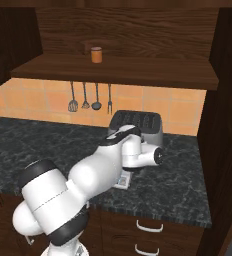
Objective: Pick the yogurt and place it on the digital scale for weighing, and close the cabinet.
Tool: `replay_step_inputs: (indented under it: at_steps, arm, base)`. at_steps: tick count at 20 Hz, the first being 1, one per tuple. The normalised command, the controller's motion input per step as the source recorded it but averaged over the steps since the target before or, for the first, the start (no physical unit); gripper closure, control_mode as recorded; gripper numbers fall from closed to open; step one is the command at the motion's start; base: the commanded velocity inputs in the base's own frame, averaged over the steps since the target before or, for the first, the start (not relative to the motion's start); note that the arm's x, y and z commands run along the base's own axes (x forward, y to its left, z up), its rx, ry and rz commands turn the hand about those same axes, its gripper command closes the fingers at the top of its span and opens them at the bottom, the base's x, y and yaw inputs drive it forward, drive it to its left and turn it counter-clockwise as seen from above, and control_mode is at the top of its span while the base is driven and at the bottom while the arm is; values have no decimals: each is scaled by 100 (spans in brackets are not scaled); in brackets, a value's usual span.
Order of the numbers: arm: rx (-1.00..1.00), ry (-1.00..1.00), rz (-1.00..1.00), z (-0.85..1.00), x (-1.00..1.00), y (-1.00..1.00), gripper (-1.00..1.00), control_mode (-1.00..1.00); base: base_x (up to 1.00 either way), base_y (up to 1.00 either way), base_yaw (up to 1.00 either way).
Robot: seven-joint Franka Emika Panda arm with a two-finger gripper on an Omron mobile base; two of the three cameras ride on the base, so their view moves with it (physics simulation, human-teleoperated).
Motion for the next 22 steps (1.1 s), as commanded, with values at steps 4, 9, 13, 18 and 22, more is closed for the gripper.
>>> replay_step_inputs:
  at_steps: [4,9,13,18,22]
  arm:
    - [0,-1,0,-5,-11,0,-100,-100]
    - [0,-13,0,0,-12,1,-100,-100]
    - [0,-15,0,12,-13,1,-100,-100]
    - [-2,-21,0,47,-6,2,-100,-100]
    - [-2,-28,0,58,-46,0,-100,-100]
  base:
    - [0,0,0]
    - [0,0,0]
    - [0,0,0]
    - [0,0,0]
    - [0,0,0]
